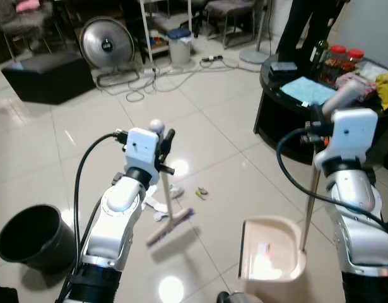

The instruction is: Sweep floor

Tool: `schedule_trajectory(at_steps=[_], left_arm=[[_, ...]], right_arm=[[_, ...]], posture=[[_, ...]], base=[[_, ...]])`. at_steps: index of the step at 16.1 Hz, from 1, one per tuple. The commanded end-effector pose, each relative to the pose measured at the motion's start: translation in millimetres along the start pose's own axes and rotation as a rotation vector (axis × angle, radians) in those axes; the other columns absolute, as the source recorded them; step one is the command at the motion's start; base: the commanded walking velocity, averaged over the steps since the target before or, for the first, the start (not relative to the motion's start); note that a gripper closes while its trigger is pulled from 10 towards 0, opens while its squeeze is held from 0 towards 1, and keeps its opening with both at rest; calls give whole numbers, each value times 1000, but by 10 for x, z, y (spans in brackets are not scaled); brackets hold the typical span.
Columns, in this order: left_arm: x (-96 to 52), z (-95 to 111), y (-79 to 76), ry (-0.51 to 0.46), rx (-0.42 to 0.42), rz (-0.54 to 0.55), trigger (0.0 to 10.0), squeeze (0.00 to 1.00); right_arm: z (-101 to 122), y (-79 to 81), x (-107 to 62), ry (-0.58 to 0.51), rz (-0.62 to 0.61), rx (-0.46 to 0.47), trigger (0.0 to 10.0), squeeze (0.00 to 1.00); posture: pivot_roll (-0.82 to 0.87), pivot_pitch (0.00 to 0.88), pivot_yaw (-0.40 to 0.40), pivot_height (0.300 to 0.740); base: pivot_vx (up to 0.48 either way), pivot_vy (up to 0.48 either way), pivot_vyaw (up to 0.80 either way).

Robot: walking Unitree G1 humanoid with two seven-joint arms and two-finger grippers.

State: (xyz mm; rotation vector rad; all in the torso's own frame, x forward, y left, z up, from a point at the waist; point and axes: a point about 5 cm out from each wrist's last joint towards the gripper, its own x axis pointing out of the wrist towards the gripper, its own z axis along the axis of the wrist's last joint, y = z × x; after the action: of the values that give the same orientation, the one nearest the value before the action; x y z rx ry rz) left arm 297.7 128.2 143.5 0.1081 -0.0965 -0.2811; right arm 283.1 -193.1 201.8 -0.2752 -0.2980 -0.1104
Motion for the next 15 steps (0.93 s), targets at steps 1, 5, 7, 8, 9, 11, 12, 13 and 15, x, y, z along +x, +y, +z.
schedule_trajectory(at_steps=[1,5,7,8,9,11,12,13,15], left_arm=[[-18,84,37,-43,27,22,10000,0],[-46,96,30,-49,23,22,10000,0],[-56,114,30,-50,14,18,10000,0],[-54,125,35,-52,19,20,10000,0],[-45,140,40,-56,25,19,10000,0],[-34,169,47,-62,28,19,10000,0],[-42,164,53,-58,29,20,10000,0],[-42,158,53,-54,31,21,10000,0],[-23,176,64,-59,33,29,10000,0]], right_arm=[[213,-39,71,-133,-37,-85,10000,0],[286,3,131,-150,31,-18,10000,0],[67,155,36,-16,95,133,10000,0],[24,219,-19,-6,113,151,10000,0],[-10,270,-67,4,114,179,10000,0],[-49,298,-118,13,113,185,10000,0],[-54,290,-124,9,108,175,10000,0],[-54,274,-118,4,104,164,10000,0],[-26,243,-77,-11,107,142,10000,0]], posture=[[-191,0,48,740],[-182,0,40,740],[-158,0,38,740],[-143,0,40,740],[-136,0,40,740],[-125,0,38,740],[-125,0,40,740],[-122,0,38,740],[-119,0,35,740]], base=[[0,0,0],[138,0,0],[390,0,0],[435,0,0],[439,0,0],[444,0,0],[446,0,0],[442,0,0],[444,0,0]])
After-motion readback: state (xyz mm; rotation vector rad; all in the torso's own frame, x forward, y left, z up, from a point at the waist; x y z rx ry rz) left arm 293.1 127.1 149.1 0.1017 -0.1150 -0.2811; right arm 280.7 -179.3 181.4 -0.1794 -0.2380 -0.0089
